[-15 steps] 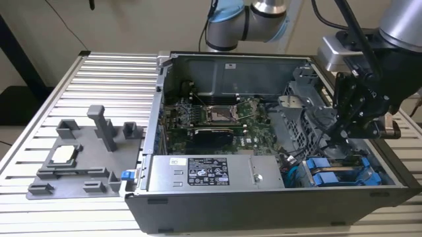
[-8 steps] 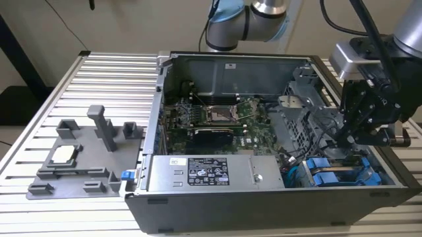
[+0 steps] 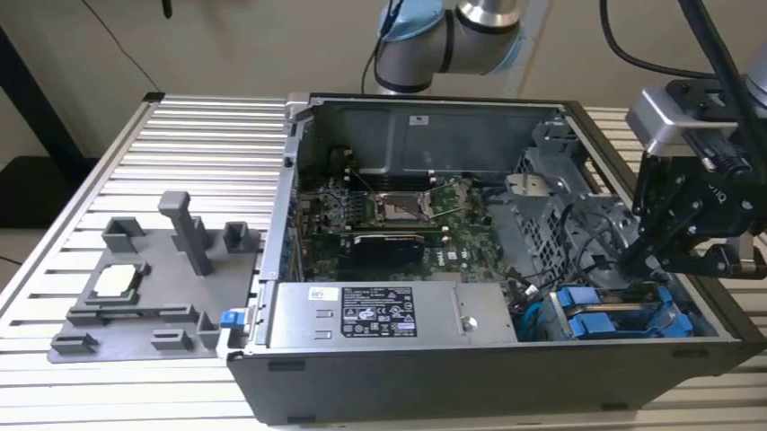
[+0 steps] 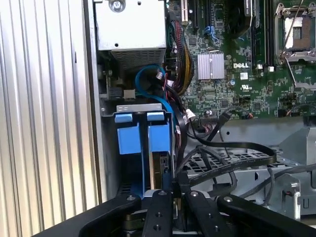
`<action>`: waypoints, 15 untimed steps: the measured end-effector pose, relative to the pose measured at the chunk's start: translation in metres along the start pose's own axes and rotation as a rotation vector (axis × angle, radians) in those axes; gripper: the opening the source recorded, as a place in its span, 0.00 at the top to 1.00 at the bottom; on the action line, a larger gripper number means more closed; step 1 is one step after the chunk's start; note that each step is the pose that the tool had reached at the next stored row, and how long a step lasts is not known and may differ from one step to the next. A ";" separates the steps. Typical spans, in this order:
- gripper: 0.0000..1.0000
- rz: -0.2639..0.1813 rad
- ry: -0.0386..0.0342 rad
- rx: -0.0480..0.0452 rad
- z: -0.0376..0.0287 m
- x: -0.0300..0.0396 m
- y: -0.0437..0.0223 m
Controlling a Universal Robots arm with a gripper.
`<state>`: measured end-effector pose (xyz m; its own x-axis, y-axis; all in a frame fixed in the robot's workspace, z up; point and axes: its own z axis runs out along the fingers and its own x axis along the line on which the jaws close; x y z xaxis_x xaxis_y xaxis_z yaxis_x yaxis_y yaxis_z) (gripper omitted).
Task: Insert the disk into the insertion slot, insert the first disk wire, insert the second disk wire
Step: 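Insert the first disk wire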
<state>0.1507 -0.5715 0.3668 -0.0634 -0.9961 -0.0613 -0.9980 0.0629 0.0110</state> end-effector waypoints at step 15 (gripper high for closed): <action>0.84 0.001 -0.0006 -0.0078 0.0171 0.0044 -0.0023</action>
<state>0.1527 -0.5750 0.3495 -0.0640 -0.9960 -0.0619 -0.9978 0.0630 0.0188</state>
